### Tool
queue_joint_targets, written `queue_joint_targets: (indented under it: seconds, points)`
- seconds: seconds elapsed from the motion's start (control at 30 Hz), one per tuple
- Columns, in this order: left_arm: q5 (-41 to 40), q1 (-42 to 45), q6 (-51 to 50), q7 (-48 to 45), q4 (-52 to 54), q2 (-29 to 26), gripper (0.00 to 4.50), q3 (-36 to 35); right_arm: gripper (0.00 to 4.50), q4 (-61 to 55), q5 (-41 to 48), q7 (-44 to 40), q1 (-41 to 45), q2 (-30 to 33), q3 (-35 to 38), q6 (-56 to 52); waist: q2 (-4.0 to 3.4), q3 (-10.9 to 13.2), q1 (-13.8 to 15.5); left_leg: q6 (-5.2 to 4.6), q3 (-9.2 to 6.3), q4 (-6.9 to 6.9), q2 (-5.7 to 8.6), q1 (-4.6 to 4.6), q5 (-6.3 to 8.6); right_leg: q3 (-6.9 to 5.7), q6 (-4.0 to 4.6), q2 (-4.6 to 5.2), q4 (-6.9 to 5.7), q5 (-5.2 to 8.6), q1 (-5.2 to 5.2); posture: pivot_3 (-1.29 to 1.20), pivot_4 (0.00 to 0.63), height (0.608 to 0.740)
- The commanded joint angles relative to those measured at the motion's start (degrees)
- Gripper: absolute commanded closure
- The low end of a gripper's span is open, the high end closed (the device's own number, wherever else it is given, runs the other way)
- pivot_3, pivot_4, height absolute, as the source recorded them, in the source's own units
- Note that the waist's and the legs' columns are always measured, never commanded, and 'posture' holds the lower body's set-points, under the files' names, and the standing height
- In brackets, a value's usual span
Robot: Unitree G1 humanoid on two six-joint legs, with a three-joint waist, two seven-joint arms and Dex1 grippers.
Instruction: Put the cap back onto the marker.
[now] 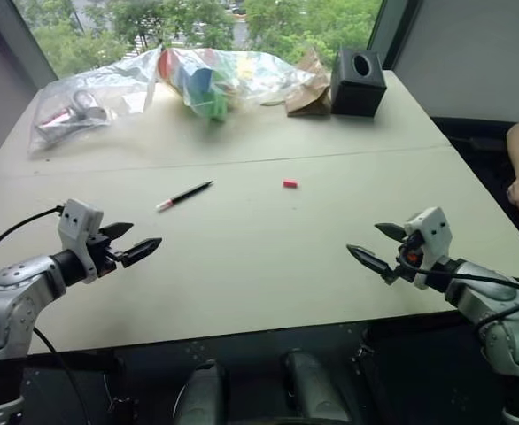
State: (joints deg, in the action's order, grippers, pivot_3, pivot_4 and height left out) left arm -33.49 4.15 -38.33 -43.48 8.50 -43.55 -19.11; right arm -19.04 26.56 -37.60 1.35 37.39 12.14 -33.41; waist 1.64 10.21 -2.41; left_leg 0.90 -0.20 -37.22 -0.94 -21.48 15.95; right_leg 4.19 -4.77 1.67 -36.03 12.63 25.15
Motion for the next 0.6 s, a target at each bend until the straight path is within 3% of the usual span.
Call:
queue_joint_targets:
  seconds: [0.03,0.6]
  points:
    - [0.0,0.3,1.5,-0.4,0.5,0.4,0.0,-0.7,0.04,-2.2,0.3,0.7,1.1,-0.4,0.6,0.7,0.0,0.0,0.0,0.0,0.0,0.0,0.0,0.0,0.0,0.0,0.0,0.0,0.0,0.0,0.0,0.0,0.15,0.739]
    - [0.8,1.1,2.2,-0.4,0.1,0.0,0.0,-0.9,0.04,-1.2,-0.6,2.0,2.3,-0.6,-0.2,0.6,0.02,0.0,-0.1,0.0,-0.01,0.0,0.0,0.0,0.0,0.0,0.0,0.0,0.0,0.0,0.0,0.0,0.15,0.739]
